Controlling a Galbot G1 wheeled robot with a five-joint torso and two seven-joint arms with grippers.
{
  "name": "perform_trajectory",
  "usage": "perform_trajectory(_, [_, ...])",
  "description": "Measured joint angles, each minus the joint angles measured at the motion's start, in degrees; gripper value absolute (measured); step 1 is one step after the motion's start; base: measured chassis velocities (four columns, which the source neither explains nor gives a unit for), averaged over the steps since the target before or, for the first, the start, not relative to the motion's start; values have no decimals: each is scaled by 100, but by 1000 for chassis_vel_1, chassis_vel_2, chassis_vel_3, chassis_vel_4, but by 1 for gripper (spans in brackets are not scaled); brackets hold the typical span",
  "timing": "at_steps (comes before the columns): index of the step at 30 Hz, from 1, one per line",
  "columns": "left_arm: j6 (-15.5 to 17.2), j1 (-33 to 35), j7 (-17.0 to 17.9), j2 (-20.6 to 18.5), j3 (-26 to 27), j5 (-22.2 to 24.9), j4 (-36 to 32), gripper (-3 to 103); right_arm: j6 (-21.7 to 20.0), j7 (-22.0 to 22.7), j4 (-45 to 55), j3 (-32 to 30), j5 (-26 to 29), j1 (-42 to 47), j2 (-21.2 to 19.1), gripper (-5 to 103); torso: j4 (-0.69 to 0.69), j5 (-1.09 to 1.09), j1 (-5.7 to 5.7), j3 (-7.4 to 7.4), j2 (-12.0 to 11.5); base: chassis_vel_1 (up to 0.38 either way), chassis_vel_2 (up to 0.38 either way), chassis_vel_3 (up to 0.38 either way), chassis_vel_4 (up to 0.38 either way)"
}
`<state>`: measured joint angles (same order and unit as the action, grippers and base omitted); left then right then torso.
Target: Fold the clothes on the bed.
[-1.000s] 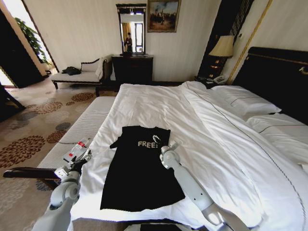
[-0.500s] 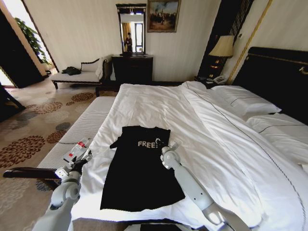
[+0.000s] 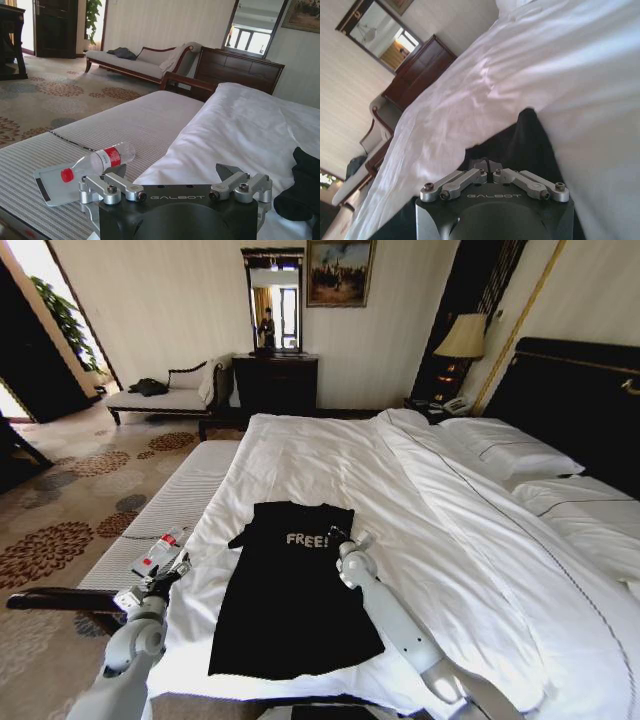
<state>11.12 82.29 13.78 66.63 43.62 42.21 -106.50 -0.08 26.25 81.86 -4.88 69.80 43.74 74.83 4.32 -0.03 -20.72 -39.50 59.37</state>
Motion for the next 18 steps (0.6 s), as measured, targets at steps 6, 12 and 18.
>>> perform_trajectory(6, [0, -6, 3, -13, 2, 18, -35, 100, 214, -69, 282, -522, 66, 413, -171, 0, 2, 0, 0, 0, 0, 0, 0, 0, 0])
perform_trajectory(12, [5, -25, 13, -20, -28, 29, -83, 100, 505, -22, 512, -861, -147, 811, -182, 0, 0, 0, 0, 0, 0, 0, 0, 0, 0])
perform_trajectory(18, [10, -10, 19, -20, -35, 32, -117, 100, 696, 70, 807, -1144, -404, 1159, -79, 0, 0, -1, 0, 0, 0, 0, 0, 0, 0])
